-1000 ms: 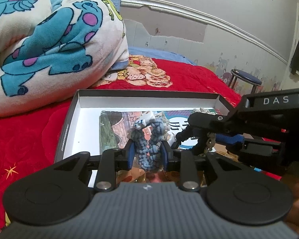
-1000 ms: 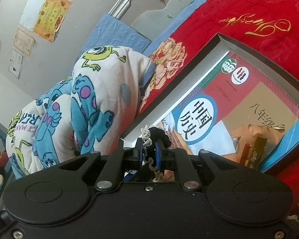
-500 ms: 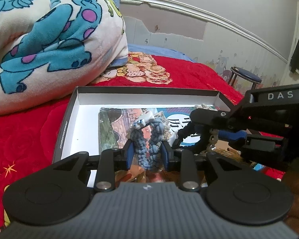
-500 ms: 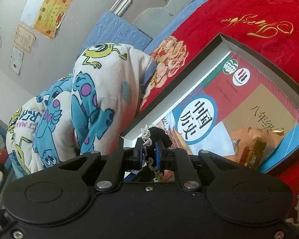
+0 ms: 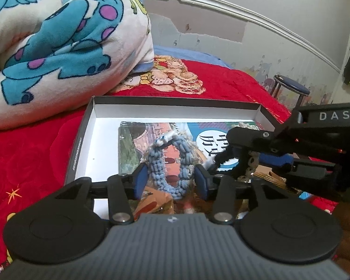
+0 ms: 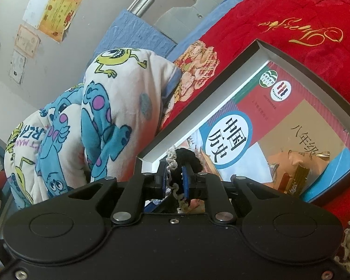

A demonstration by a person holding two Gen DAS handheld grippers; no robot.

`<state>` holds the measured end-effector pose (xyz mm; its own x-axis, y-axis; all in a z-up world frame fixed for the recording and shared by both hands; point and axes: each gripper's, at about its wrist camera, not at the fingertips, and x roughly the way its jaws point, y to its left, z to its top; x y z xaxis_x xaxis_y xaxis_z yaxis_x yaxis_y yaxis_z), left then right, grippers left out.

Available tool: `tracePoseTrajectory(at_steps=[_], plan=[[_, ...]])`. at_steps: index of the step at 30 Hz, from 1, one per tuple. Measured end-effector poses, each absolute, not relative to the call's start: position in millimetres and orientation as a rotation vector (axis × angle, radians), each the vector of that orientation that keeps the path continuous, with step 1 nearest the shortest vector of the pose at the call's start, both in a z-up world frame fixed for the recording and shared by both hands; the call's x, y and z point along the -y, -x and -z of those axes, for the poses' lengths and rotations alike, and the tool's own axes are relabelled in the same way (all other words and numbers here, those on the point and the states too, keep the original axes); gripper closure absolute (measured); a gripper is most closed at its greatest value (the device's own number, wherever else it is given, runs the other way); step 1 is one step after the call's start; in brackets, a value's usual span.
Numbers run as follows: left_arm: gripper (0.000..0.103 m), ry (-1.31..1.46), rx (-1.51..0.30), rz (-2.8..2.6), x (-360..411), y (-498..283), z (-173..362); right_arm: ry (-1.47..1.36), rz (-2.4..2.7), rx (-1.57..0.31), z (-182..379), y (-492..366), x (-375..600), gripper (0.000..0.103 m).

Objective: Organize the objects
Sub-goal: 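Open the left gripper to drop the blue scrunchie into the box, then move both tools down to the items lying beside the box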

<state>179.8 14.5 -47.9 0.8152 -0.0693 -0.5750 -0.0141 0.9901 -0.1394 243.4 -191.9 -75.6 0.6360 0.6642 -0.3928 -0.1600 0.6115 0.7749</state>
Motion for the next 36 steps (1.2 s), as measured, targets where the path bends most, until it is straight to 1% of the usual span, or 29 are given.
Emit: tracePoseTrajectory(at_steps=[2,3,5,8,10,12,17,24,26,28,31,36], plan=[[0.037,0.138,-0.623,0.035,-15.2,-179.3,46.8,-0.766,-0.523,-0.740,74.4,-242.4,191.9,0.082],[0.036,0.138,-0.625,0.038,-15.3,-179.4,46.2,-0.765,-0.519,-0.744,74.2,-242.1,192.2,0.072],[0.033,0.142,-0.630,0.039,-15.8,-179.4,45.2,-0.770,-0.517,-0.756,74.3,-242.1,193.4,0.061],[0.029,0.141,-0.636,0.045,-16.2,-178.2,41.4,-0.778,-0.511,-0.767,74.0,-242.7,196.6,0.057],[0.022,0.143,-0.636,0.052,-17.0,-175.9,37.2,-0.781,-0.500,-0.766,71.6,-241.7,200.1,0.054],[0.019,0.147,-0.634,0.059,-17.7,-173.3,32.4,-0.769,-0.501,-0.760,66.8,-239.1,203.1,0.051],[0.016,0.160,-0.604,0.079,-19.6,-164.3,17.9,-0.734,-0.510,-0.717,47.4,-226.8,209.3,0.044],[0.013,0.182,-0.553,0.104,-21.2,-150.0,-6.4,-0.699,-0.505,-0.602,8.2,-195.7,237.0,0.025],[0.011,0.175,-0.542,0.122,-17.8,-145.5,-14.3,-0.672,-0.495,-0.568,-5.1,-185.2,246.8,0.024],[0.006,0.157,-0.535,0.141,-12.2,-140.7,-20.8,-0.622,-0.472,-0.541,-17.9,-172.5,255.1,0.023],[0.001,0.124,-0.510,0.170,-0.7,-129.5,-29.8,-0.544,-0.431,-0.520,-31.3,-151.0,263.2,0.018],[0.000,0.076,-0.499,0.204,19.4,-110.2,-37.4,-0.481,-0.332,-0.481,-43.1,-117.4,274.3,0.015]])
